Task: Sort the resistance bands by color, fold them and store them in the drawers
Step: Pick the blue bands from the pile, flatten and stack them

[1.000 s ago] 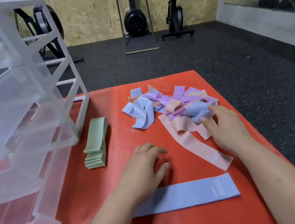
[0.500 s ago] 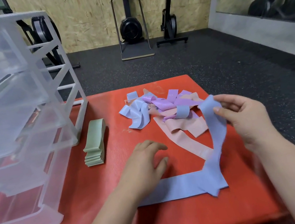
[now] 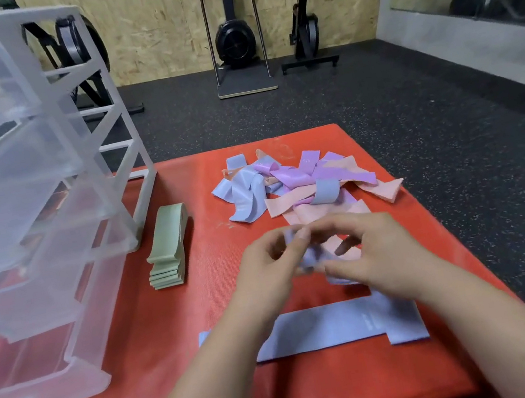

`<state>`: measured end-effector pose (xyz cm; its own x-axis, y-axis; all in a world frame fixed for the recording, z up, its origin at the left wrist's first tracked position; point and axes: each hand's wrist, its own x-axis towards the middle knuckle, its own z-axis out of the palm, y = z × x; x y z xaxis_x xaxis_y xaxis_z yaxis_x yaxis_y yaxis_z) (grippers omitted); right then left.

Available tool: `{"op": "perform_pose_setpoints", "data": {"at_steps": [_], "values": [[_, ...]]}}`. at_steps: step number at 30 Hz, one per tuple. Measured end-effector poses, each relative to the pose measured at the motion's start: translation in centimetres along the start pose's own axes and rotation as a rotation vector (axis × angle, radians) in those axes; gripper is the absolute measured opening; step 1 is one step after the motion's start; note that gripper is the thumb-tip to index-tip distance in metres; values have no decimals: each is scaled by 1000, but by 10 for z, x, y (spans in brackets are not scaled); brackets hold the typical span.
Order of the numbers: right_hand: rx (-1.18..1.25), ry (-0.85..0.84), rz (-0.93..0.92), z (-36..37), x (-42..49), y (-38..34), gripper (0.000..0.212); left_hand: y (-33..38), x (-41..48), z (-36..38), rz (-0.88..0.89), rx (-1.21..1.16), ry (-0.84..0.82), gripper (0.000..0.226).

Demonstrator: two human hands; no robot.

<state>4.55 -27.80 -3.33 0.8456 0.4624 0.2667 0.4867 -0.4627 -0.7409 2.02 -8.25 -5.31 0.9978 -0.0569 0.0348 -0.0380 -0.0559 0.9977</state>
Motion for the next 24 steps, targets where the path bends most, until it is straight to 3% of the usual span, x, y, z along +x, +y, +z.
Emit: {"op": "perform_pose_setpoints", "data": {"at_steps": [3,6,11,14,19,24], "values": [[69,0,66,-4,1,9,44,-14,7,-11,-79,52,88,27],[14,80,114,-11,3,20,45,-16,12,-19,-96,42,36,38],[8,-125,162,-6,1,27,51,-9,10,-21,-80,-12,-53,35],[35,-131,158,-4,-2,25,49,-3,5,-21,-54,30,-56,33],[-10,-131,95,-1,-9,20,17,1,-3,-24,-10,105,73,15],[-20,-109,37,10,-17,3,17,12,-17,-26,77,156,195,7]]}}
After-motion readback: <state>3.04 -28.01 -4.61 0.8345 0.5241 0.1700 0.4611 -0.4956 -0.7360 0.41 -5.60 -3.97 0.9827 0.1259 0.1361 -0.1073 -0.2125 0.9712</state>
